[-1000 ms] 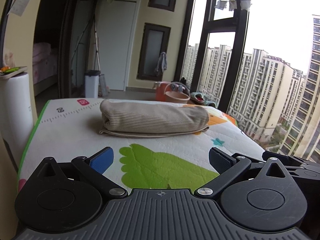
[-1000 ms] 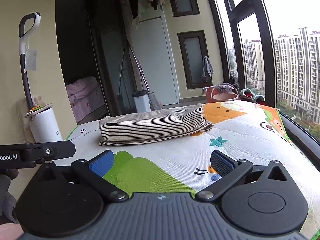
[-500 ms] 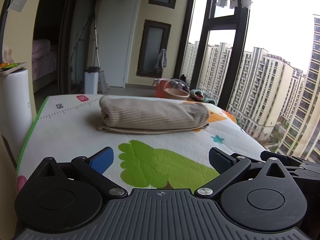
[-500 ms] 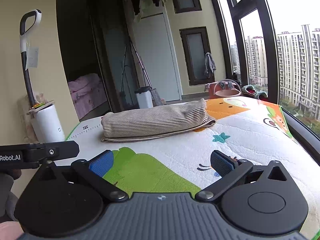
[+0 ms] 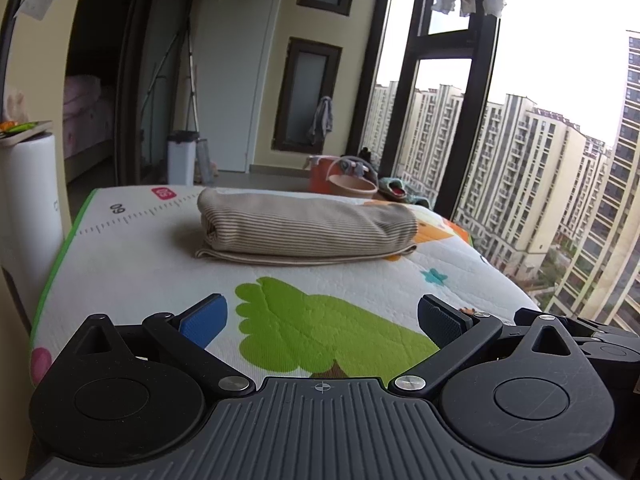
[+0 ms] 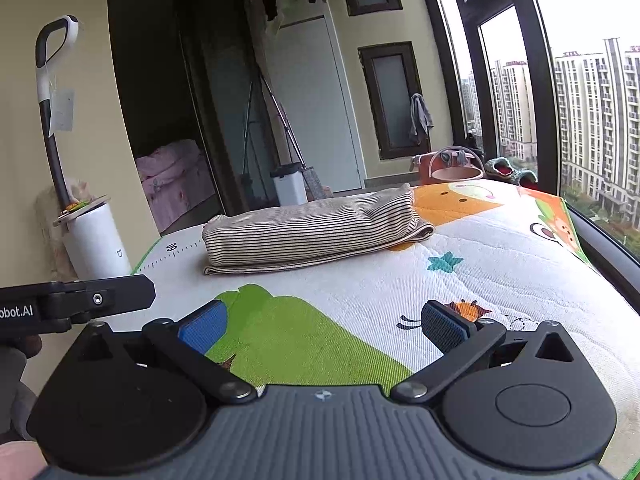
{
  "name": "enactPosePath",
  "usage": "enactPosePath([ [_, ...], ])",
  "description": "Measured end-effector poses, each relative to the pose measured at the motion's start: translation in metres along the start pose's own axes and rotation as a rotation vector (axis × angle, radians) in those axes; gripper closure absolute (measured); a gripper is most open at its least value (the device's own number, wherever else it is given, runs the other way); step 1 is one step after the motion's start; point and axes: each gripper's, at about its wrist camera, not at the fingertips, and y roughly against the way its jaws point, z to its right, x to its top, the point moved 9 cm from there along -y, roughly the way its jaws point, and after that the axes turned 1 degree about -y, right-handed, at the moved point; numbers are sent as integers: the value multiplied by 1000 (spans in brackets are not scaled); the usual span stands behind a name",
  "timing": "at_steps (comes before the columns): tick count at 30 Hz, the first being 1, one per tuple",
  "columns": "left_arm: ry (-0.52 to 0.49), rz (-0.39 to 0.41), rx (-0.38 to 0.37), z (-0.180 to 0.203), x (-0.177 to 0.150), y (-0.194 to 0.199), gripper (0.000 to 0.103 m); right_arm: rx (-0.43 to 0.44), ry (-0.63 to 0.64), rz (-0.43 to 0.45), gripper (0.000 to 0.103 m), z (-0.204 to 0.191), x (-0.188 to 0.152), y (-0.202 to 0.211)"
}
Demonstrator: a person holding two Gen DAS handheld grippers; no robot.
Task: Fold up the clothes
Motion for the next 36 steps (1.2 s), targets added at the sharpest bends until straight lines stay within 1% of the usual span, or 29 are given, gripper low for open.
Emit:
enactPosePath([
  [36,16,-18,-3,4,-6,-2,0,9,-6,-20,0,0,-5,-3],
])
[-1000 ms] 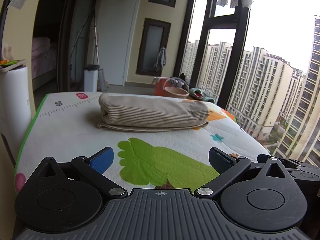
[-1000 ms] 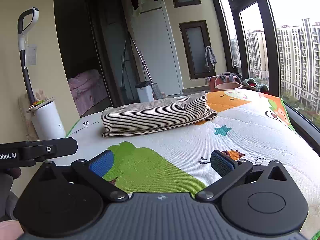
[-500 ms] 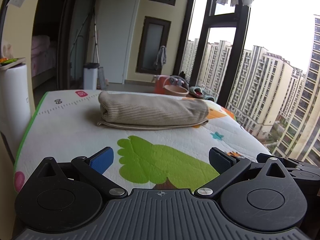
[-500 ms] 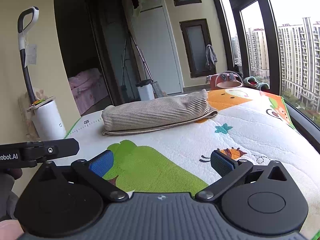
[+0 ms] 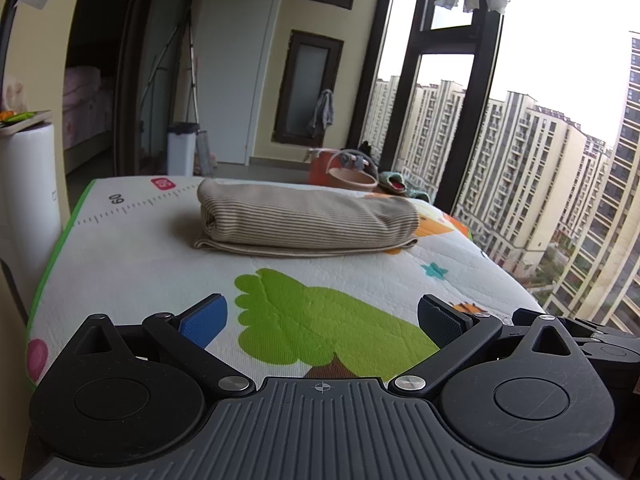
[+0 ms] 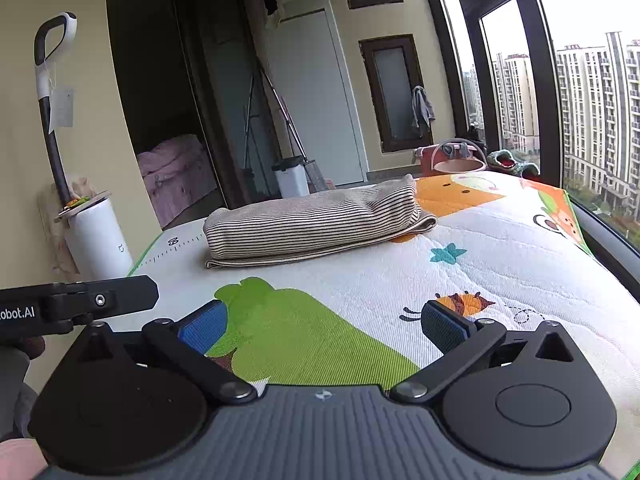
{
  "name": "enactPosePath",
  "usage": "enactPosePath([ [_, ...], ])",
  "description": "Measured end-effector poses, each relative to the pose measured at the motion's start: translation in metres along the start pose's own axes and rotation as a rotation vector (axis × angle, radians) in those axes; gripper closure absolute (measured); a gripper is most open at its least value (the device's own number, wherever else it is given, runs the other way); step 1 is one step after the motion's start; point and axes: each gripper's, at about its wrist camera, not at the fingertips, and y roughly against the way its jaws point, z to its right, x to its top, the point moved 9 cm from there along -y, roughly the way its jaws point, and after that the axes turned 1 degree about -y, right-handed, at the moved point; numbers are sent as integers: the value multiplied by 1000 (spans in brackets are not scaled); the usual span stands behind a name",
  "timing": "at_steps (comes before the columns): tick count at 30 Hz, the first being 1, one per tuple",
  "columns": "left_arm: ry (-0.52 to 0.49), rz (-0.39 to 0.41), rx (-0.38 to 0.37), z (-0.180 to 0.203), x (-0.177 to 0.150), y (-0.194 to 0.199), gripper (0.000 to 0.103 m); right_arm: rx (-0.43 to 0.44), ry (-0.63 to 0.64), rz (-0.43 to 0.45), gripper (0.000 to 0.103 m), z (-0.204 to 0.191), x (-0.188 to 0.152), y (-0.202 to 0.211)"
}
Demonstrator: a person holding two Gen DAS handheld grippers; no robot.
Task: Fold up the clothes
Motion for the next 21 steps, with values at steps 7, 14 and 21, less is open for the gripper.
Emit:
enactPosePath([
  [7,-50,46,54,2,12,6,0,5,4,18,0,1,5,3],
  [14,25,24,39,-5,20,6,0,39,9,71,0,-3,29,8],
  [21,6,34,92,-10,20,5,0,38,-17,46,0,3,26,4],
])
